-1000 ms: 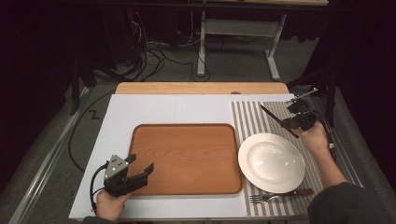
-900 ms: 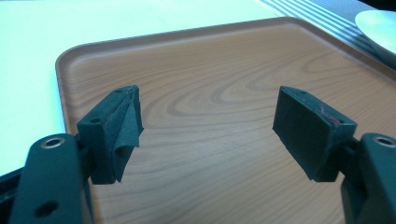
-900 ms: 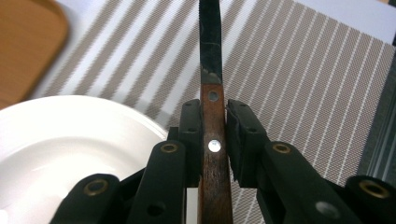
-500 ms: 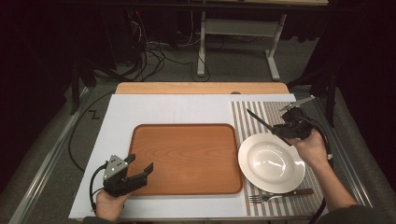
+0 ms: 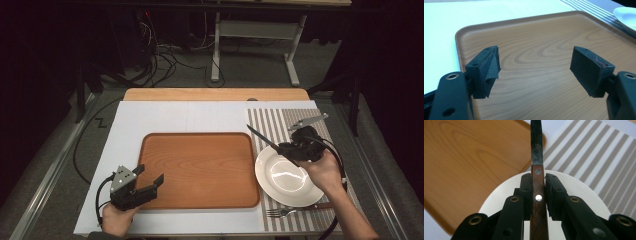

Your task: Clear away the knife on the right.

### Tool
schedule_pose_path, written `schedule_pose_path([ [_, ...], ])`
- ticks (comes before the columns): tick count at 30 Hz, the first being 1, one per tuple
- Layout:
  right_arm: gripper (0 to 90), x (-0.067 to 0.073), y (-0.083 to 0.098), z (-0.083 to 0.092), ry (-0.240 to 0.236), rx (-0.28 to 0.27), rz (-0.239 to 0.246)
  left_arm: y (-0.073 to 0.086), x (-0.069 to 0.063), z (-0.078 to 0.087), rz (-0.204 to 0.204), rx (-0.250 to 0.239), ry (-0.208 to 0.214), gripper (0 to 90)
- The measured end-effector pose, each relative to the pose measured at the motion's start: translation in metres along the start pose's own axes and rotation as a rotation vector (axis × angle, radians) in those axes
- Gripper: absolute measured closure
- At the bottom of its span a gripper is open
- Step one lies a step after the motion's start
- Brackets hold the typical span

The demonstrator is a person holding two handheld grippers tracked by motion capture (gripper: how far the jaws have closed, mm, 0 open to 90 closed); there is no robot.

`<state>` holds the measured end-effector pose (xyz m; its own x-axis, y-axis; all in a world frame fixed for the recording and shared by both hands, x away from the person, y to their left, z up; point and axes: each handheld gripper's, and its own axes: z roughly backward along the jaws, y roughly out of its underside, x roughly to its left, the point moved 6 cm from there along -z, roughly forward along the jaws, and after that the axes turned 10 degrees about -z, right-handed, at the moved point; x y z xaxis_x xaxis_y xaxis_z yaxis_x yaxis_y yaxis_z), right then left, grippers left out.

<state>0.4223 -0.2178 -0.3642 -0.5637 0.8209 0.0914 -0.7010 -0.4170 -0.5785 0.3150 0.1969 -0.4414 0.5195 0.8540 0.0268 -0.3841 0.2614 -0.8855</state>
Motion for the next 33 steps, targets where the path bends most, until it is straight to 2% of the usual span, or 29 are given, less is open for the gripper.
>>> schedule_pose_path([
  [3, 77.7, 0.011, 0.002, -0.003, -0.013, 0.011, 0.025, 0.000, -0.001, 0.000, -0.007, 0.005, 0.011, 24.9],
  [7, 77.7, 0.022, 0.002, -0.007, -0.046, 0.010, 0.020, 0.000, 0.000, -0.001, 0.009, 0.004, 0.013, 24.9],
  [12, 77.6, 0.036, 0.004, -0.016, -0.074, 0.023, 0.026, 0.000, 0.001, 0.000, 0.008, 0.002, 0.004, 24.9],
  [19, 77.6, 0.058, 0.007, -0.027, -0.108, 0.037, 0.073, 0.001, 0.001, 0.000, 0.003, 0.007, 0.002, 24.9],
  [30, 77.6, 0.093, 0.012, -0.047, -0.136, 0.086, 0.140, 0.000, 0.000, -0.002, 0.012, 0.006, 0.010, 24.9],
  [33, 77.7, 0.101, 0.013, -0.056, -0.127, 0.106, 0.151, 0.001, 0.000, -0.001, 0.005, 0.009, 0.011, 24.9],
])
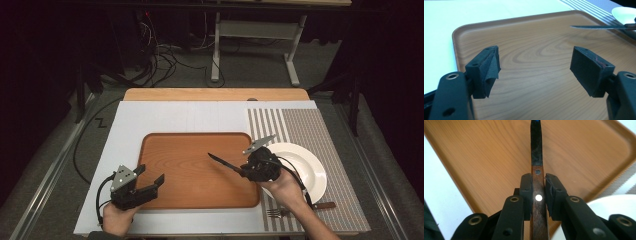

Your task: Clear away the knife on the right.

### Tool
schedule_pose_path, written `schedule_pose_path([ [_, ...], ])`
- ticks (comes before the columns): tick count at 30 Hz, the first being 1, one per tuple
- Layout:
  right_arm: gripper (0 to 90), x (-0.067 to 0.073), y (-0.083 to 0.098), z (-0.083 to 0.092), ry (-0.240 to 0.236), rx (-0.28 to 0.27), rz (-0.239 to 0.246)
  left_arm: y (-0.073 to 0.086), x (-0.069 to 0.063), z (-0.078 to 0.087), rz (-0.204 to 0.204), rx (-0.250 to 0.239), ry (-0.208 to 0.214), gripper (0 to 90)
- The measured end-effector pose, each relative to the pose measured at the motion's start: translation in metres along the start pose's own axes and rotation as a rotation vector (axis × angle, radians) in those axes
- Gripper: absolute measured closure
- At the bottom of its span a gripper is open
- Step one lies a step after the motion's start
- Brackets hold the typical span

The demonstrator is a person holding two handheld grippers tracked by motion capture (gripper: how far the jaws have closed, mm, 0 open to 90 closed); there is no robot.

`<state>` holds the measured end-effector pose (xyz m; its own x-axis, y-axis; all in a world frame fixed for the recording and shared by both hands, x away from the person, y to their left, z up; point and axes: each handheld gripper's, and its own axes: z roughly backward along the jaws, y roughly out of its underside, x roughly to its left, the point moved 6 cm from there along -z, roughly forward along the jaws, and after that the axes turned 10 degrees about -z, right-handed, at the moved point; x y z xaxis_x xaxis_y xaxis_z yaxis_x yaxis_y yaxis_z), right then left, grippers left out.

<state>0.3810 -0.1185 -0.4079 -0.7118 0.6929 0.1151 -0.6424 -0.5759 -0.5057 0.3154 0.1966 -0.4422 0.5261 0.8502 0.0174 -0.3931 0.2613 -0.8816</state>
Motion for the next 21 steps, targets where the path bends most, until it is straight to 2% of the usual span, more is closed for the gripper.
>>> schedule_pose_path([
  [2, 77.7, 0.004, 0.000, -0.005, -0.002, 0.012, 0.008, 0.000, 0.000, 0.001, 0.007, -0.007, 0.000, 24.9],
  [8, 77.6, 0.013, 0.000, -0.022, 0.041, 0.064, 0.029, -0.001, -0.001, 0.000, 0.008, -0.006, 0.007, 24.9],
  [13, 77.6, 0.014, 0.005, -0.033, 0.039, 0.098, 0.022, -0.001, 0.000, 0.000, 0.014, -0.013, 0.008, 24.9],
  [19, 77.3, 0.016, 0.014, -0.045, 0.061, 0.152, 0.030, -0.001, 0.000, 0.000, 0.013, -0.010, 0.009, 24.9],
  [21, 77.2, 0.017, 0.015, -0.047, 0.064, 0.148, 0.029, -0.001, 0.000, 0.000, 0.012, -0.010, 0.008, 24.9],
])
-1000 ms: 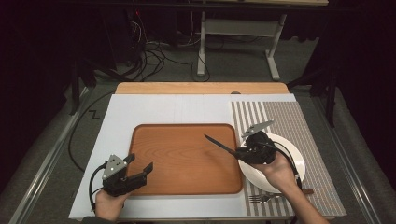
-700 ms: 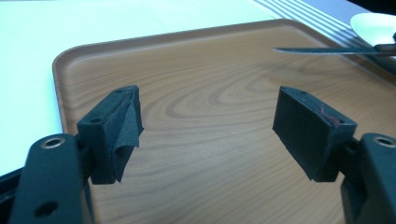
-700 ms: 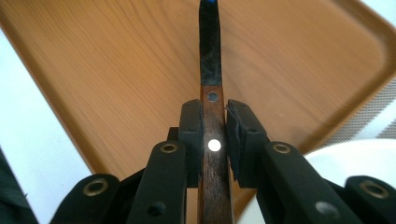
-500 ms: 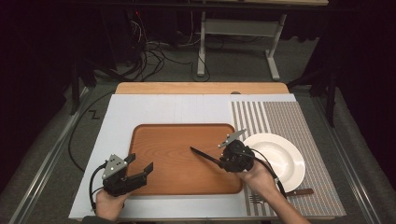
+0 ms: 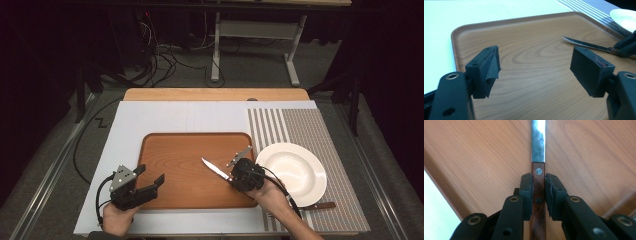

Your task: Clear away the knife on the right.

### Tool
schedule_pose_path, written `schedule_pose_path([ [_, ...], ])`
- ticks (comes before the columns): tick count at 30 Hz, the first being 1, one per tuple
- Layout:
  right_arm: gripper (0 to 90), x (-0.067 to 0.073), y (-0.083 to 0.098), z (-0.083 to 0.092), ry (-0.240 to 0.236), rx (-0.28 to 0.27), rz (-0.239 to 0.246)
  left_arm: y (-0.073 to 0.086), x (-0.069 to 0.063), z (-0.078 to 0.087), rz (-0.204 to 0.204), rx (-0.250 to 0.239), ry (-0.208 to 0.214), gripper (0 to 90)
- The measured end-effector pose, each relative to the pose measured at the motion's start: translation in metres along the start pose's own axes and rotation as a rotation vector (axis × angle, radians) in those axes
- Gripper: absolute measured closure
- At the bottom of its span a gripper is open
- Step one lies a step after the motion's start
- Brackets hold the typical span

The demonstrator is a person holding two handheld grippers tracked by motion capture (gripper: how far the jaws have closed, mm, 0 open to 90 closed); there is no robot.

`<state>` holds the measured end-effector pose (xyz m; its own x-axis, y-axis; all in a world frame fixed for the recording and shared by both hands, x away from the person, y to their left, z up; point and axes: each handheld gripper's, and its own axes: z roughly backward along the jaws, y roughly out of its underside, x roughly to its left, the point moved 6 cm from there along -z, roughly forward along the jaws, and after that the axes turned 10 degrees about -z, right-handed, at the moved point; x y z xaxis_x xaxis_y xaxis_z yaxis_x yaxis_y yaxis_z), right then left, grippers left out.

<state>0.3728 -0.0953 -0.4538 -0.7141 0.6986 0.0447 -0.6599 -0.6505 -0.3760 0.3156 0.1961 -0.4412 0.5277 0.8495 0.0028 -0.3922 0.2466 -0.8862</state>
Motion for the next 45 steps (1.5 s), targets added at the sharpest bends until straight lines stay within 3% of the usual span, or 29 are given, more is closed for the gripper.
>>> schedule_pose_path([
  [5, 77.1, -0.001, 0.002, 0.000, 0.013, -0.009, -0.005, 0.000, -0.001, 0.000, -0.002, -0.001, 0.000, 24.9],
  [12, 76.7, -0.006, 0.002, 0.001, 0.073, -0.024, -0.008, 0.000, 0.000, 0.000, -0.003, 0.001, 0.000, 24.9],
  [19, 73.4, -0.017, 0.002, 0.002, 0.142, -0.039, -0.037, 0.000, -0.001, 0.000, -0.005, 0.003, 0.001, 24.9],
  [29, 70.8, -0.029, 0.002, 0.002, 0.189, -0.045, -0.061, 0.000, -0.001, 0.000, -0.006, 0.004, 0.000, 24.9],
  [38, 67.4, -0.035, 0.002, 0.002, 0.187, -0.058, -0.098, 0.000, -0.001, 0.000, -0.006, 0.004, -0.002, 24.9],
  [42, 59.9, -0.033, 0.002, 0.007, 0.137, -0.097, -0.117, 0.001, -0.001, -0.001, -0.007, 0.005, -0.003, 24.9],
  [45, 55.0, -0.032, 0.001, 0.018, 0.088, -0.156, -0.120, 0.000, -0.001, -0.001, -0.007, 0.005, -0.003, 24.9],
])
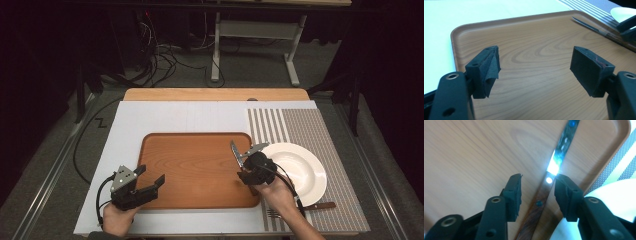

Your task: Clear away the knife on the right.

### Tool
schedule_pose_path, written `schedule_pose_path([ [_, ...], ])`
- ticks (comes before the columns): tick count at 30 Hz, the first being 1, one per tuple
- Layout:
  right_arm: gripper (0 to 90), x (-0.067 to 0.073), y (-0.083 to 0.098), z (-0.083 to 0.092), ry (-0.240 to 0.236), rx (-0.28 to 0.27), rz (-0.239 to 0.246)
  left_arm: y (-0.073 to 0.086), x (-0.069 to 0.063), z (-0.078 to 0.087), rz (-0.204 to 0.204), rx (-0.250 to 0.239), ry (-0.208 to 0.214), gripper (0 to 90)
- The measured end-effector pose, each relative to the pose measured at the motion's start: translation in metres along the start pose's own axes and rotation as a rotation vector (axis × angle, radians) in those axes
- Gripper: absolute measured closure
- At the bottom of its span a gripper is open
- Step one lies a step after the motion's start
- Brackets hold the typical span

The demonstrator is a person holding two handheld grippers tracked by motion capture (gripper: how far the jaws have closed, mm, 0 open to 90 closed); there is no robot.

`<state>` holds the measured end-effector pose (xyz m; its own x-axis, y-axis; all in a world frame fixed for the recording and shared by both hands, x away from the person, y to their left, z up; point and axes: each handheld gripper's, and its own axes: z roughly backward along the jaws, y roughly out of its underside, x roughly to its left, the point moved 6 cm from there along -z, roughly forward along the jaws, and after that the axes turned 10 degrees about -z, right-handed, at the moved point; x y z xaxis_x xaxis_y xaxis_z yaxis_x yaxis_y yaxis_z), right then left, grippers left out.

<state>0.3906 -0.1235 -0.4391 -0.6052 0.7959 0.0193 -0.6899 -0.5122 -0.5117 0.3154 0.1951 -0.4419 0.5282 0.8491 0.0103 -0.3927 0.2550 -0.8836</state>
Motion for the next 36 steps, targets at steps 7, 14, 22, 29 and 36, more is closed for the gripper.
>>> schedule_pose_path([
  [7, 45.3, -0.012, 0.000, 0.024, -0.068, -0.169, -0.038, 0.000, 0.000, 0.001, -0.001, -0.002, -0.004, 24.9],
  [14, 41.6, -0.030, 0.010, 0.043, -0.090, -0.263, -0.076, 0.000, 0.001, 0.001, 0.002, -0.001, -0.007, 24.9],
  [22, 36.9, -0.051, 0.022, 0.066, -0.065, -0.360, -0.108, 0.000, 0.001, 0.001, 0.002, -0.005, -0.012, 24.9],
  [29, 36.0, -0.063, 0.028, 0.074, -0.067, -0.393, -0.141, -0.001, 0.002, 0.002, 0.004, -0.009, -0.015, 24.8],
  [36, 33.9, -0.066, 0.033, 0.076, -0.072, -0.414, -0.162, -0.001, 0.003, 0.002, 0.008, -0.014, -0.019, 24.8],
])
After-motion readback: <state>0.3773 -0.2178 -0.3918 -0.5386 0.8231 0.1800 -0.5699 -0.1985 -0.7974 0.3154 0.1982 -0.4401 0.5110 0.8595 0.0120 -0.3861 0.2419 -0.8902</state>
